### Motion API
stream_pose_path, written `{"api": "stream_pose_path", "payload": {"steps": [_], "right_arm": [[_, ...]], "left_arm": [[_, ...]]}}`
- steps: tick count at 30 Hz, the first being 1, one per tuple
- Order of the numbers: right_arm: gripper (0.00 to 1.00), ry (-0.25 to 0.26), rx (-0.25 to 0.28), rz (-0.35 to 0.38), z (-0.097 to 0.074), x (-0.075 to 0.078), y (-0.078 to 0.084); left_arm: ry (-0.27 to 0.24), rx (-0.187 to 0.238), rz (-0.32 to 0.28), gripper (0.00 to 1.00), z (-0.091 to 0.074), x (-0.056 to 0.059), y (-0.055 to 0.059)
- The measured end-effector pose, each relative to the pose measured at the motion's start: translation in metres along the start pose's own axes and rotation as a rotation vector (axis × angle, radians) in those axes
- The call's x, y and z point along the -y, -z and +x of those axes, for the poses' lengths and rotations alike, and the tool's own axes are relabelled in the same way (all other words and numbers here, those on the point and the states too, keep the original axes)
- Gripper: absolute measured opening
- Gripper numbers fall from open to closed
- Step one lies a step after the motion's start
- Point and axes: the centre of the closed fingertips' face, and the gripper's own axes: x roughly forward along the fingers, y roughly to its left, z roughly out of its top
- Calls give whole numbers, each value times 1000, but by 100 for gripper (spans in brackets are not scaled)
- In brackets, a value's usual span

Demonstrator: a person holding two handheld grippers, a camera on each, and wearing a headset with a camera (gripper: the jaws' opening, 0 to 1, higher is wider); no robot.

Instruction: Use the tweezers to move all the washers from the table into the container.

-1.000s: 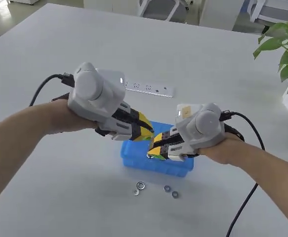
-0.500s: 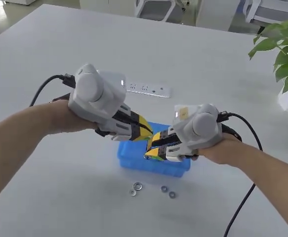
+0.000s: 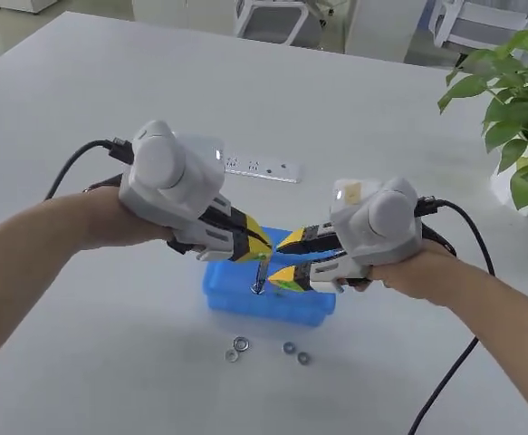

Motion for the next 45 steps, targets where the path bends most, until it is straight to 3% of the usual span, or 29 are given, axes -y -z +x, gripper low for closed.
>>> {"api": "stream_pose_path", "payload": {"steps": [9, 15, 26, 32, 45], "right_arm": [[43, 78, -9, 29, -23, 5, 3], [51, 132, -11, 56, -38, 6, 6], [55, 165, -20, 96, -58, -6, 11], [57, 185, -11, 111, -68, -13, 8], [62, 217, 1, 156, -82, -29, 9]], "left_arm": [[-12, -17, 4, 5, -3, -3, 1], [-28, 4, 8, 5, -9, -5, -9], [-61, 14, -6, 5, -22, -9, -23], [-71, 27, -7, 5, -31, -6, -35], [-77, 54, -15, 4, -52, 1, -47]]}}
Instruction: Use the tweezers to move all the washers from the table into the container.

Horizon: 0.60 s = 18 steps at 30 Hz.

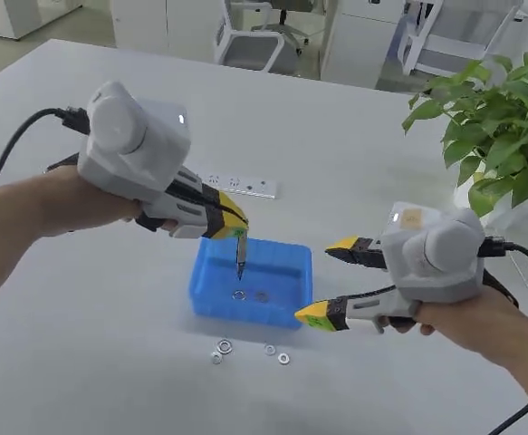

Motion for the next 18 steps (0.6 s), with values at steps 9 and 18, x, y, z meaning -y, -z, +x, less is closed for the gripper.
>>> {"api": "stream_pose_path", "payload": {"steps": [9, 18], "right_arm": [[69, 11, 3, 22, -3, -13, 4], [79, 22, -3, 58, -3, -23, 11]], "left_arm": [[13, -16, 7, 4, -8, 14, 2], [32, -18, 1, 4, -11, 34, 12]]}}
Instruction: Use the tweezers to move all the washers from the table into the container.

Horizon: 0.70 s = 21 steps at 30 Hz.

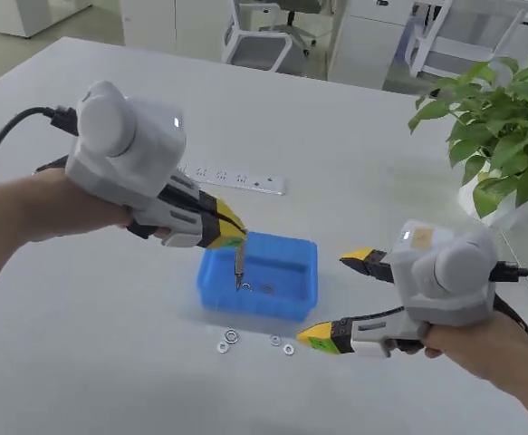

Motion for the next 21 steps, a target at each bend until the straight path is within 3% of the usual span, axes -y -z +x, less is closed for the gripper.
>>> {"api": "stream_pose_path", "payload": {"steps": [21], "right_arm": [[100, 22, -17, 81, -1, -16, 21]], "left_arm": [[32, -23, -40, 4, 7, 35, 35]]}}
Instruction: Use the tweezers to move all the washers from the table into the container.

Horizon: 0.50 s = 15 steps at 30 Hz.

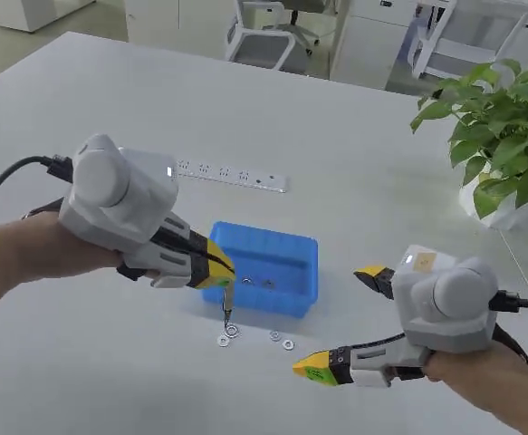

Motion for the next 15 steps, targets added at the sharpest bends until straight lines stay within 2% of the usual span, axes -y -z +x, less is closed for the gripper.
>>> {"api": "stream_pose_path", "payload": {"steps": [7, 15], "right_arm": [[100, 5, -17, 21, 1, -3, 6], [100, -25, -42, 21, 5, -16, 14]], "left_arm": [[4, -2, -9, 4, 3, 4, 6], [10, -4, -21, 5, 8, 8, 14]]}}
